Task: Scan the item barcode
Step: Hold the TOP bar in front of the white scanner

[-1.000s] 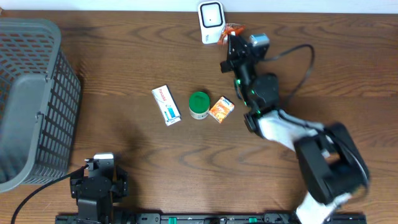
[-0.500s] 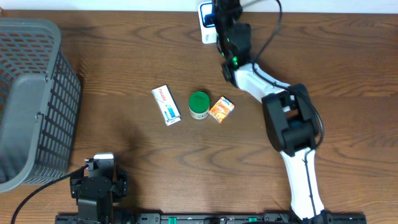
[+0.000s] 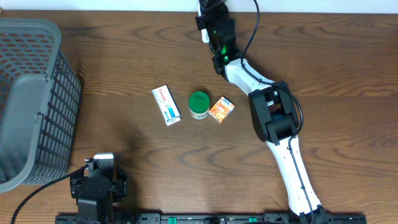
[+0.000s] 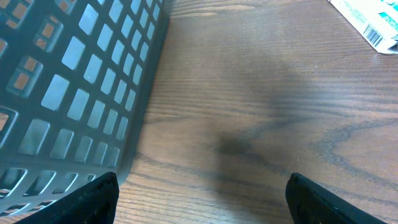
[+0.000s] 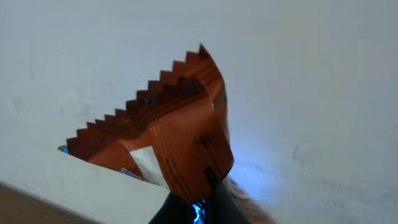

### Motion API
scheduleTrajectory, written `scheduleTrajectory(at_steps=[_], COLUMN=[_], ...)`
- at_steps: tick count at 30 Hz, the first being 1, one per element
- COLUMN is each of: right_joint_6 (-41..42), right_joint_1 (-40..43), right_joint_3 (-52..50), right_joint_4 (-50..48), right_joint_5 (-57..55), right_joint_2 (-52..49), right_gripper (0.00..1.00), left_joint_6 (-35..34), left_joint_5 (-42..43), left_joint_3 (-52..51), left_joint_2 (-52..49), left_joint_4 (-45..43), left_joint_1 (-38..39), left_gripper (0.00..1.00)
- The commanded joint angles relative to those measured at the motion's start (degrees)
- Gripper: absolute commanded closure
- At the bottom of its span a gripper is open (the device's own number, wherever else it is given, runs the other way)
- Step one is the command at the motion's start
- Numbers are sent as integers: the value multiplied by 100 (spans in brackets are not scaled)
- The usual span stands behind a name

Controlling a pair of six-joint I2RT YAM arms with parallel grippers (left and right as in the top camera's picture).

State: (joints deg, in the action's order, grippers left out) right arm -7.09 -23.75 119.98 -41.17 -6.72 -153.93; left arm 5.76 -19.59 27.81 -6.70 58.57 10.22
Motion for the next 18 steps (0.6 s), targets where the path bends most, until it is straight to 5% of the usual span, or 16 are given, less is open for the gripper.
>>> scheduleTrajectory(at_steps=[1,18], right_joint_6=[-90,-509], right_joint_1=[-17,-636], right_joint_3=[129,131], right_joint_4=[627,1364], right_joint_5=[509,-229], right_joint_2=[-17,205], right_gripper=[99,99], left_joint_6=[-66,-66], left_joint_5=[-17,-17], left_joint_3=[46,46], left_joint_2=[9,9], left_joint_4=[9,9], left_joint_1=[-17,-17], left_gripper=[14,14])
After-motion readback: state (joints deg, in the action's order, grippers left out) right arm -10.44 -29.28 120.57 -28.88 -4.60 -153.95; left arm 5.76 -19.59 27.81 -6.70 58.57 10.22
